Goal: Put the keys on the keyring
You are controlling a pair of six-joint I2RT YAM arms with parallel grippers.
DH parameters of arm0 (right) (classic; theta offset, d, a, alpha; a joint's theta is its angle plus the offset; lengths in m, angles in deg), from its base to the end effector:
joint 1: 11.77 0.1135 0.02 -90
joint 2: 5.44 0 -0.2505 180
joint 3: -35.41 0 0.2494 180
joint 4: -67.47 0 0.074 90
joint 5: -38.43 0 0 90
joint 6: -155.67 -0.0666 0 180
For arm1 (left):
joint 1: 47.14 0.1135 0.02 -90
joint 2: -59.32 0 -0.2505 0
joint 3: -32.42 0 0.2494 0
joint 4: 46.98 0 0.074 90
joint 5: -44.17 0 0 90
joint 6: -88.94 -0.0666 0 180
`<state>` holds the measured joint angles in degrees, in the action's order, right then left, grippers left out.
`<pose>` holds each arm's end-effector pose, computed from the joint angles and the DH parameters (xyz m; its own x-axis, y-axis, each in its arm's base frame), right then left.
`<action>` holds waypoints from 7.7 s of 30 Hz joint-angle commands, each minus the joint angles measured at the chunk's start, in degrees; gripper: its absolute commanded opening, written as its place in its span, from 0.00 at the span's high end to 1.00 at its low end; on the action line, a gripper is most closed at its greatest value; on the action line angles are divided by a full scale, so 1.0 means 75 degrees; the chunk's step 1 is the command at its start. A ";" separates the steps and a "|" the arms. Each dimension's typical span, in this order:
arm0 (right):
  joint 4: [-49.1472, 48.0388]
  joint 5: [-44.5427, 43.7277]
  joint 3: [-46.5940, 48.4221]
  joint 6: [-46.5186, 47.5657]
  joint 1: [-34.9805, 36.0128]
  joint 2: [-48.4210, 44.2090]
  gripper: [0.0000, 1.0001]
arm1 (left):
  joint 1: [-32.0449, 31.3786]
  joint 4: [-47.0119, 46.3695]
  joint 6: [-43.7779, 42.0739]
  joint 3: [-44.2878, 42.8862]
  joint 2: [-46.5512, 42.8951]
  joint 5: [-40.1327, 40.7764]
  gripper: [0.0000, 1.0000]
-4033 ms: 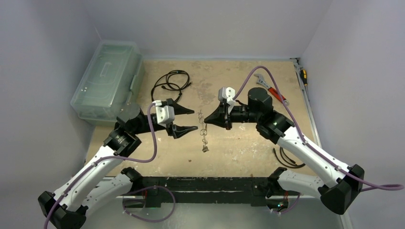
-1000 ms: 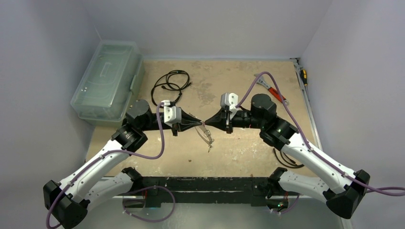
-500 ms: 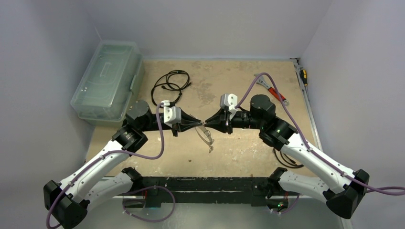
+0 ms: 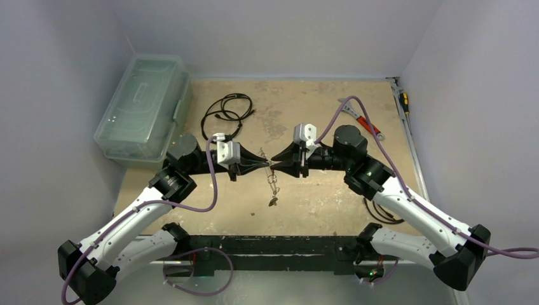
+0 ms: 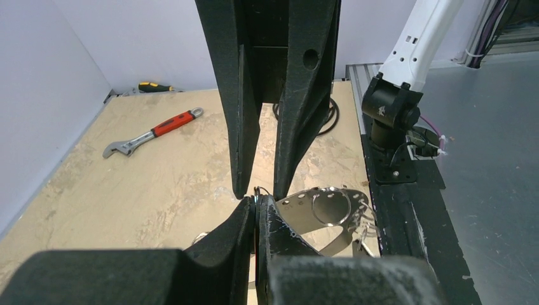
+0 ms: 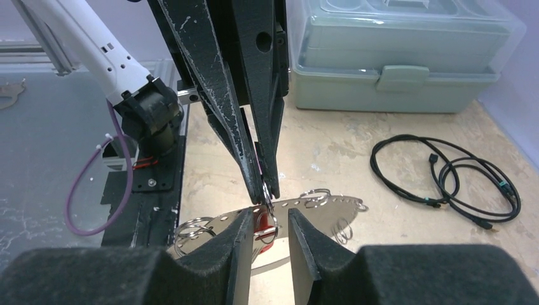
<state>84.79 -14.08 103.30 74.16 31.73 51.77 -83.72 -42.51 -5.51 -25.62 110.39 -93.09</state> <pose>0.1574 0.2052 0.3556 0.0624 -0.1023 -0.9928 -0.9863 0.1459 -0.0770 0.1549 -0.1759 0.3438 0.1120 -0.0176 -0.9936 0.9880 0.1094 0.1095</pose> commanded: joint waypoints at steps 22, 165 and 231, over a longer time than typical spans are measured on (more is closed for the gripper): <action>-0.0081 0.0093 0.0240 0.0085 0.0022 0.0278 1.00 | -0.0040 0.0091 -0.0202 -0.0209 -0.0225 0.0176 0.92; 0.2501 -0.2086 0.1838 0.1379 0.1377 -0.0043 0.55 | -0.0044 -0.2669 0.1783 0.0590 -0.0334 -0.0290 1.00; 0.1732 -0.1773 0.1357 0.1024 0.1371 -0.0271 0.68 | -0.0033 -0.3216 0.2178 0.0808 -0.0499 -0.0225 1.00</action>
<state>100.07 -29.11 112.94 82.57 41.90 49.93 -83.96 -62.67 10.36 -19.18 107.57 -94.84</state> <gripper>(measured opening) 0.325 0.020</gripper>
